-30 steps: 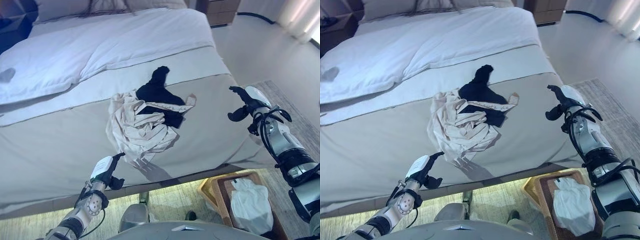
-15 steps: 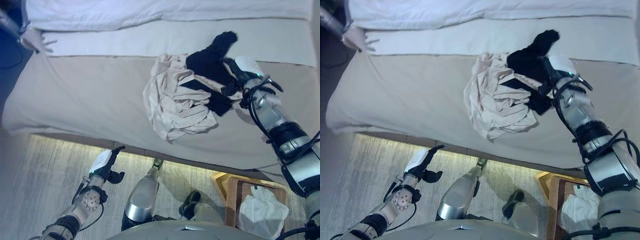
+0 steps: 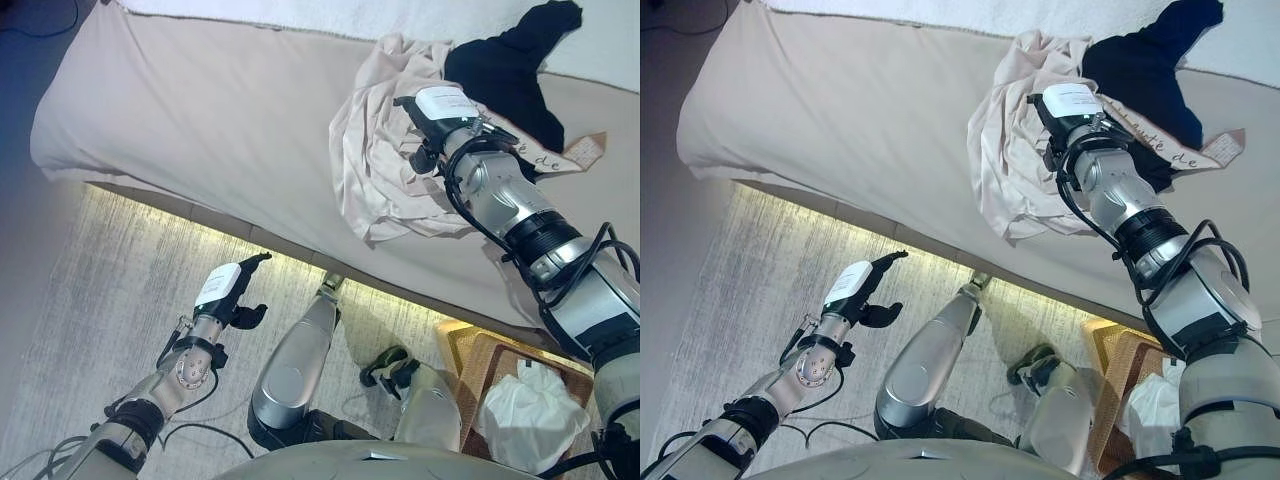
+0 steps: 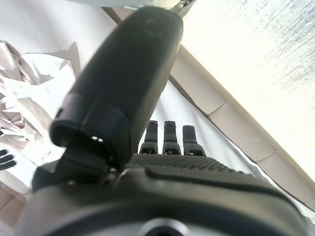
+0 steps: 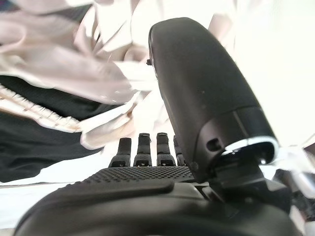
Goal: Pick up the clothes from the bed and place them into the basket
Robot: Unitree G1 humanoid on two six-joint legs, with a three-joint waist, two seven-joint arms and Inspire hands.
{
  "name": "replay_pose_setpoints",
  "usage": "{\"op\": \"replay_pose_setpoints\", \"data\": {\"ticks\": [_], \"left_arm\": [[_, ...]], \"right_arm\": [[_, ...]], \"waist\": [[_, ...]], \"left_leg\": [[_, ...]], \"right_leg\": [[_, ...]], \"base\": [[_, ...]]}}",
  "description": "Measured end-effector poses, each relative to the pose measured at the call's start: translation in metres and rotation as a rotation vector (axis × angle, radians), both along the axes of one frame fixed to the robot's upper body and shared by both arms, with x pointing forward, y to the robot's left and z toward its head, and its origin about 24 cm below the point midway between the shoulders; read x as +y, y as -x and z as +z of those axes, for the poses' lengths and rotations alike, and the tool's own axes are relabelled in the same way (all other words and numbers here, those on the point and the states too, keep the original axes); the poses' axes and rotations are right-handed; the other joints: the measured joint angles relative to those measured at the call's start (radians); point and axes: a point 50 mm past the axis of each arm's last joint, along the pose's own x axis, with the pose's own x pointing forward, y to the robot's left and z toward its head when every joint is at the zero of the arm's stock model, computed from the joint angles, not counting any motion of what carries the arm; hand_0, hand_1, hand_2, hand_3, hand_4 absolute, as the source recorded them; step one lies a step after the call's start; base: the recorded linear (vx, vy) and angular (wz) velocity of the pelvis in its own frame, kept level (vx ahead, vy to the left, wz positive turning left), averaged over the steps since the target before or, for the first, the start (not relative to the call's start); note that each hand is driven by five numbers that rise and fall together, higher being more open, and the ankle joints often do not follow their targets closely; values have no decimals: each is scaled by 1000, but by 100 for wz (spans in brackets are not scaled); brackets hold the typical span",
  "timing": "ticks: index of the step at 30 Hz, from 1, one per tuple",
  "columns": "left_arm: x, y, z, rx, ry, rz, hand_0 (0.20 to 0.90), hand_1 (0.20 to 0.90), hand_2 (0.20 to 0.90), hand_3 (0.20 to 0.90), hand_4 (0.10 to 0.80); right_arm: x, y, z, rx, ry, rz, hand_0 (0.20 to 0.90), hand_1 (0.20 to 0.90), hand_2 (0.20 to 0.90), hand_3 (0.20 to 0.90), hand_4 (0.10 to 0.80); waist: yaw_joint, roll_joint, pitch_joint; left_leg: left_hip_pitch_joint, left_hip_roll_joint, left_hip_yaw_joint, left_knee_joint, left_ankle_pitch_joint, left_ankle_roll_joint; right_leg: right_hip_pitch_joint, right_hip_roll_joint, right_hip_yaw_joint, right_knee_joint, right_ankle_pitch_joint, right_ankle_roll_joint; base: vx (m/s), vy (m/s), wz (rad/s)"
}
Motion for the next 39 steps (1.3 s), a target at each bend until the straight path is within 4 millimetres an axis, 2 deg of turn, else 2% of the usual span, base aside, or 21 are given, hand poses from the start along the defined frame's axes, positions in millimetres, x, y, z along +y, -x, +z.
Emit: {"op": "replay_pose_setpoints", "data": {"ticks": [9,10,13,18,19,20,21,25,27,28,29,31,34,35,37,39], "left_arm": [[6,5,4,-12,19,18,900,900,900,900,800],[5,4,6,-25,40,20,900,900,900,900,800],[-2,2,22,-97,115,-12,900,900,900,900,800],[-10,1,33,-149,148,-61,900,900,900,900,800],[-11,0,34,-155,149,-65,900,900,900,900,800],[-10,0,34,-156,146,-65,900,900,900,900,800],[-9,1,33,-150,142,-62,900,900,900,900,800],[-8,0,35,-161,139,-58,900,900,900,900,800],[-8,-3,38,-171,133,-63,900,900,900,900,800],[-7,-3,39,-173,130,-64,900,900,900,900,800],[-5,1,36,-159,128,-55,900,900,900,900,800],[-6,-3,38,-166,134,-55,900,900,900,900,800],[-4,-4,38,-156,122,-42,900,900,900,900,800],[-2,-2,35,-140,114,-34,900,900,900,900,800],[1,2,29,-109,102,-15,900,900,900,900,800],[2,5,23,-75,98,-10,900,900,900,900,800]], "right_arm": [[8,-3,-1,75,124,-40,900,900,900,900,800],[6,-5,-2,89,136,-60,900,900,900,900,800],[-7,-10,1,110,159,-155,900,900,900,900,800],[-10,-16,13,103,162,-213,900,900,900,900,800],[-13,-17,16,98,160,-225,780,780,780,760,660],[-15,-18,17,98,158,-238,566,566,566,510,410],[-13,-18,17,96,155,-235,305,305,305,205,105],[-17,-19,27,70,144,-257,300,300,300,200,100],[-22,-19,30,60,143,-274,300,300,300,200,100],[-24,-19,27,72,132,-280,300,300,300,200,100],[-25,-19,23,83,115,-279,300,300,300,200,100],[-34,-18,23,86,75,-304,300,300,300,200,100],[-43,-16,11,118,11,-306,300,300,300,200,100],[-42,-16,4,134,-7,-286,300,300,300,200,100],[-36,-13,-12,151,-72,-228,300,300,300,200,100],[-31,-10,-18,154,-176,-190,300,300,300,200,100]], "waist": [[20,6,3],[25,7,4],[39,10,5],[39,11,6],[38,11,5],[37,11,5],[40,12,5],[35,12,5],[33,12,5],[37,14,4],[41,15,4],[19,15,4],[19,13,4],[18,13,5],[8,13,5],[-8,10,4]], "left_leg": [[-188,-6,-16,129,-13,-6],[-209,-5,-16,143,-13,-7],[-262,-5,-17,154,-13,-7],[-285,-2,-26,142,-14,-8],[-290,-2,-26,139,-15,-11],[-297,-2,-26,149,-17,-13],[-301,0,-28,159,-18,-13],[-301,-5,-20,151,-21,-18],[-301,-8,-17,162,-32,-35],[-307,-14,-14,212,-60,-19],[-301,-17,-14,225,-58,-19],[-293,-20,-10,210,-58,-19],[-233,-17,11,175,-58,-19],[-198,-15,20,161,-56,-16],[-120,5,45,141,-44,2],[-66,15,61,111,-44,2]], "right_leg": [[-186,-19,20,165,-50,-25],[-209,-20,25,184,-56,-34],[-273,-22,35,221,-62,-36],[-305,-17,39,233,-66,-43],[-311,-20,41,229,-66,-43],[-317,-20,43,231,-66,-44],[-319,-16,45,237,-66,-43],[-331,-1,71,236,-66,-43],[-332,-3,82,225,-66,-44],[-323,-9,88,239,-66,-43],[-319,2,98,252,-66,-42],[-307,1,99,241,-65,-44],[-265,1,126,199,-62,-48],[-234,5,129,183,-61,-46],[-155,15,141,131,-49,-25],[-105,21,142,91,-48,-22]], "base": [[-50,20,5],[-79,7,2],[-96,-18,5],[-64,-28,9],[-55,-27,12],[-48,-17,-1],[-63,-4,-6],[-51,-8,2],[-19,-9,4],[-9,-27,-25],[0,-34,-22],[14,-18,9],[1,16,-5],[15,53,-31],[27,65,-42],[18,44,-35]]}}
